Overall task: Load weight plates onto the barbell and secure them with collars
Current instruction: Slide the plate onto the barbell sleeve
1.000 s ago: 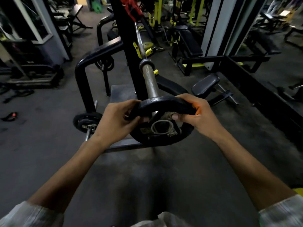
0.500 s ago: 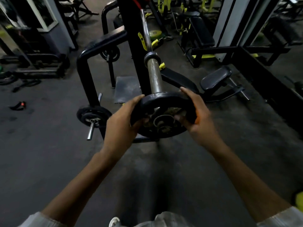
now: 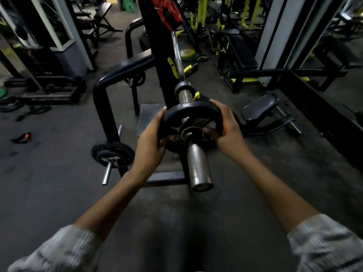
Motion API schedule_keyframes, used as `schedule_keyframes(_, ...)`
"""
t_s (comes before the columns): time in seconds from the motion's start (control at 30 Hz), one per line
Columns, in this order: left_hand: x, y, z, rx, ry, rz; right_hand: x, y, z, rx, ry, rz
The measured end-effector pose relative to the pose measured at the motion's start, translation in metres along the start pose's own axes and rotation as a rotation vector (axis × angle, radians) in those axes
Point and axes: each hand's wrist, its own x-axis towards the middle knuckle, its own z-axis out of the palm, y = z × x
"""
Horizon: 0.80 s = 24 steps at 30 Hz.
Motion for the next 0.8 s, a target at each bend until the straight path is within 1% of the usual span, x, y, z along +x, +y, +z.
schedule_keyframes(0.2,0.082,-0.033,0.022,0.104,0.07,-0.049,0.085,0.045,0.022,-0.072,-0.011,0.066)
schedule_keyframes(0.37,0.123,-0.045,0.031,0.135,0.093,-0.066,0.127,0.064,0.034,-0.069,-0.011,0.12)
schedule_keyframes(0.53,0.147,-0.05,0.036,0.139,0.108,-0.081,0.146,0.073,0.041,-0.06,0.002,0.155)
schedule_keyframes(0.8,0.148,-0.049,0.034,0.17,0.08,-0.094,0.151,0.071,0.036,-0.107,-0.036,0.202)
